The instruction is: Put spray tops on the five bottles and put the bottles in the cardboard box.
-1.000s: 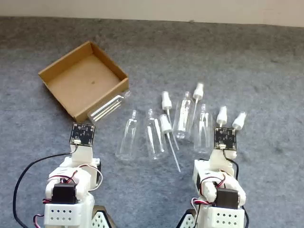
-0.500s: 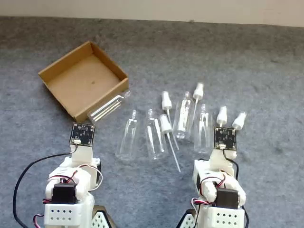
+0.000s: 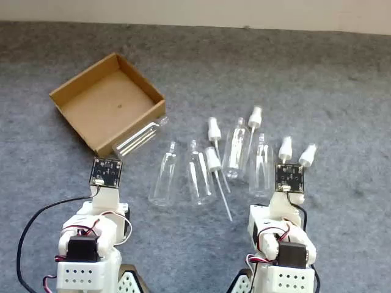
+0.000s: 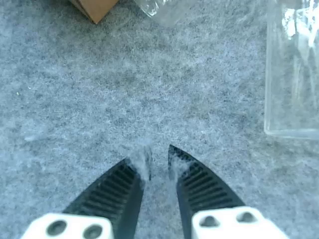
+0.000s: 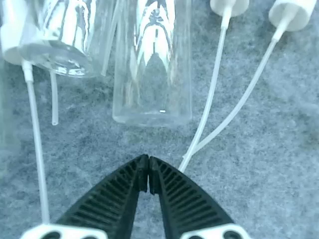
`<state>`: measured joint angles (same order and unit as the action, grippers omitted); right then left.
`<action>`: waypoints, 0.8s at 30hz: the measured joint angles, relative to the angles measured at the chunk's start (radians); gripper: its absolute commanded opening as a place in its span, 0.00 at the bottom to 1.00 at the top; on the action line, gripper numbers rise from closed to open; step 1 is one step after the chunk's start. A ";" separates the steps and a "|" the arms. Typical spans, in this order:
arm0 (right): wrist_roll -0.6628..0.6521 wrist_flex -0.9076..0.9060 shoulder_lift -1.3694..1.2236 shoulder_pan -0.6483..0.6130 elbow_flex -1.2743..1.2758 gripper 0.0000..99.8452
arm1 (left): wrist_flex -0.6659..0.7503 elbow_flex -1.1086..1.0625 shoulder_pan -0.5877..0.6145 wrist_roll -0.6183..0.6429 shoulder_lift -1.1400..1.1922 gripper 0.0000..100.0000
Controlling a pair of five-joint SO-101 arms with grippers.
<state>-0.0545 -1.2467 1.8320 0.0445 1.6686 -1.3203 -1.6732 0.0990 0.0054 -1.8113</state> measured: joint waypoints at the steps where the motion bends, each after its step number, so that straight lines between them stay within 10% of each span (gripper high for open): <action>1: 0.000 0.000 0.000 0.000 0.000 0.00 | 0.000 0.000 0.000 0.000 0.000 0.01; 24: 0.000 0.000 0.000 0.000 0.000 0.00 | 0.150 0.238 0.000 0.000 -0.003 0.01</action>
<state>-0.0545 -1.2467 1.8320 0.0445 1.6686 -1.1699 -1.4354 0.0990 0.0054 -1.8144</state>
